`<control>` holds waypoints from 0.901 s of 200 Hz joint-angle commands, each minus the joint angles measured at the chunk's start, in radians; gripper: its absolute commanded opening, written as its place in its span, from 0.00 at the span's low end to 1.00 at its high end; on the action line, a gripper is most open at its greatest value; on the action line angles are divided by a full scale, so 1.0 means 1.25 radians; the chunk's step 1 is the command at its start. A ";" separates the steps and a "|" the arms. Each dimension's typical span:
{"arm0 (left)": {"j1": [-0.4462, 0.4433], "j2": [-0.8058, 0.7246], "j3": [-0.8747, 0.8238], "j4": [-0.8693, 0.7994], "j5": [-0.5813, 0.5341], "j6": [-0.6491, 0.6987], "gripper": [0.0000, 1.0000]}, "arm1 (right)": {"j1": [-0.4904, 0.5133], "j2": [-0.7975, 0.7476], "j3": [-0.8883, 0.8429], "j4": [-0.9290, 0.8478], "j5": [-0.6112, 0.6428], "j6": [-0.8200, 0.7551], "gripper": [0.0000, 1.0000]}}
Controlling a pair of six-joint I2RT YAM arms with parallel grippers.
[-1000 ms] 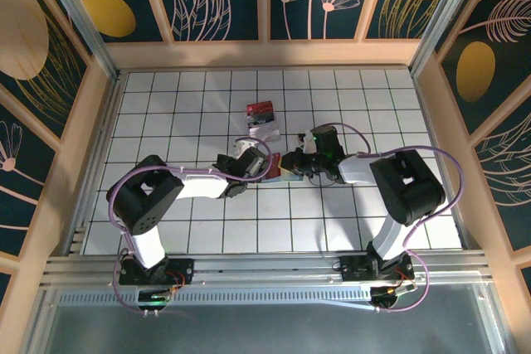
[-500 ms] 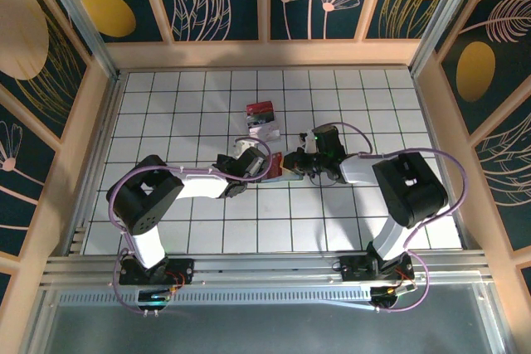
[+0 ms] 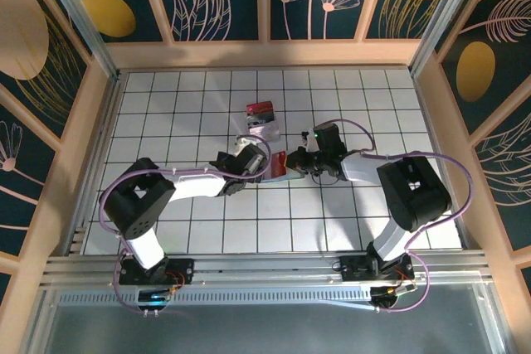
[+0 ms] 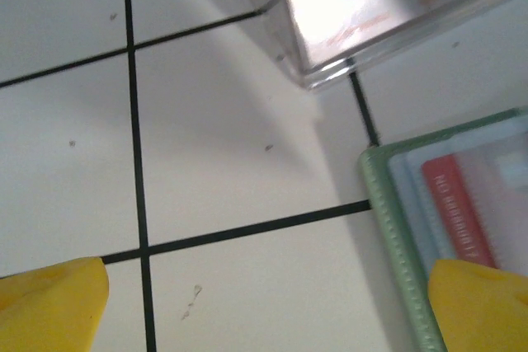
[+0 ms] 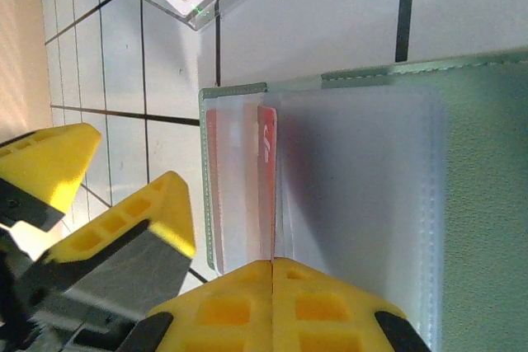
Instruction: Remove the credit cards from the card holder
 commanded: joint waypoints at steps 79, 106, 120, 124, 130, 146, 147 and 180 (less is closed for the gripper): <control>-0.006 0.086 0.054 0.049 0.078 0.086 0.99 | 0.009 -0.007 0.028 -0.010 0.018 -0.009 0.00; -0.006 0.111 0.055 0.041 0.082 0.089 0.99 | 0.012 -0.004 0.024 0.015 0.010 0.002 0.04; -0.006 0.117 0.053 0.037 0.086 0.087 0.99 | 0.017 -0.002 0.021 0.031 0.008 0.009 0.08; -0.005 0.117 0.052 0.037 0.088 0.087 0.99 | 0.019 -0.001 0.020 0.037 0.007 0.012 0.10; -0.006 0.115 0.048 0.037 0.090 0.086 0.99 | 0.020 0.001 0.020 0.045 0.006 0.016 0.11; -0.006 0.114 0.044 0.038 0.097 0.085 0.99 | 0.025 0.010 0.019 0.067 0.005 0.024 0.13; -0.006 0.114 0.044 0.038 0.097 0.085 0.99 | 0.026 0.012 0.019 0.069 0.005 0.025 0.13; -0.006 0.112 0.039 0.038 0.111 0.077 0.99 | 0.036 0.040 0.029 0.091 0.016 0.037 0.16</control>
